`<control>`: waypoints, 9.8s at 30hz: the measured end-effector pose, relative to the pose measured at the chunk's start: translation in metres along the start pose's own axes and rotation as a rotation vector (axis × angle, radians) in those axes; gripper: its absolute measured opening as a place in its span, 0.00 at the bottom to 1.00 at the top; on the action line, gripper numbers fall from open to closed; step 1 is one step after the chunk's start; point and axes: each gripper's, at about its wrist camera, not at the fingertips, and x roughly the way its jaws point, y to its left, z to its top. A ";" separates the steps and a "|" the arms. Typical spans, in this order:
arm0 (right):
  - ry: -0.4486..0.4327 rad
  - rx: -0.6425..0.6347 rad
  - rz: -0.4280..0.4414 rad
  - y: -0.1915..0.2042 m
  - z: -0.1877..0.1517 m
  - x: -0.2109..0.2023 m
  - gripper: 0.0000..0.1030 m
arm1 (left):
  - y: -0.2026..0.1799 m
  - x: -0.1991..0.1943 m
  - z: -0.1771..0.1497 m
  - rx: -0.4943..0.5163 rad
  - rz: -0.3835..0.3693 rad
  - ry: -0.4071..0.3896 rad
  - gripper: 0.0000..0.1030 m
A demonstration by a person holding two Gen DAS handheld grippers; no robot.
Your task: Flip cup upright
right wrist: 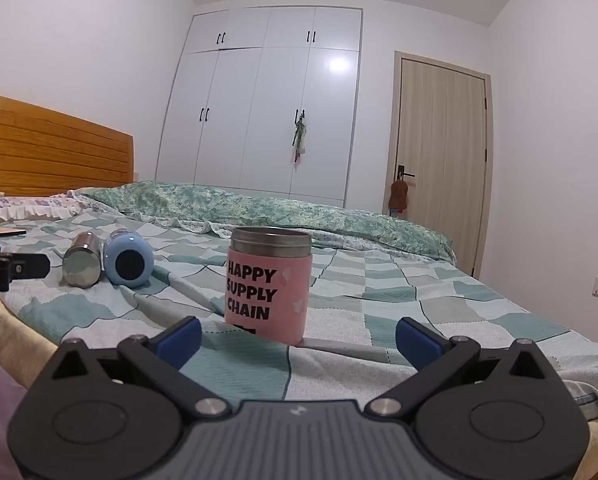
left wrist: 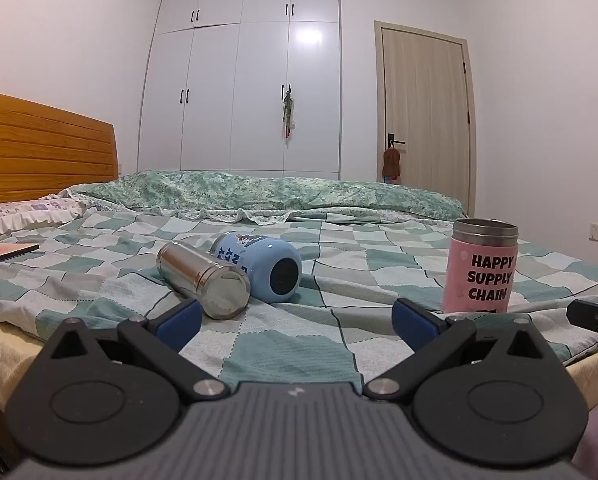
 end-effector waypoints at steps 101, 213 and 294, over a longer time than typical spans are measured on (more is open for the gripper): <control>-0.025 -0.154 0.380 0.123 0.100 0.126 1.00 | 0.091 0.066 0.068 -0.011 0.104 0.096 1.00; 0.270 0.230 0.355 0.032 0.073 0.136 0.99 | 0.038 0.074 0.081 -0.048 -0.009 0.445 1.00; -0.095 0.475 0.059 -0.110 0.019 0.095 0.99 | -0.167 0.164 0.034 0.059 -0.313 0.176 0.82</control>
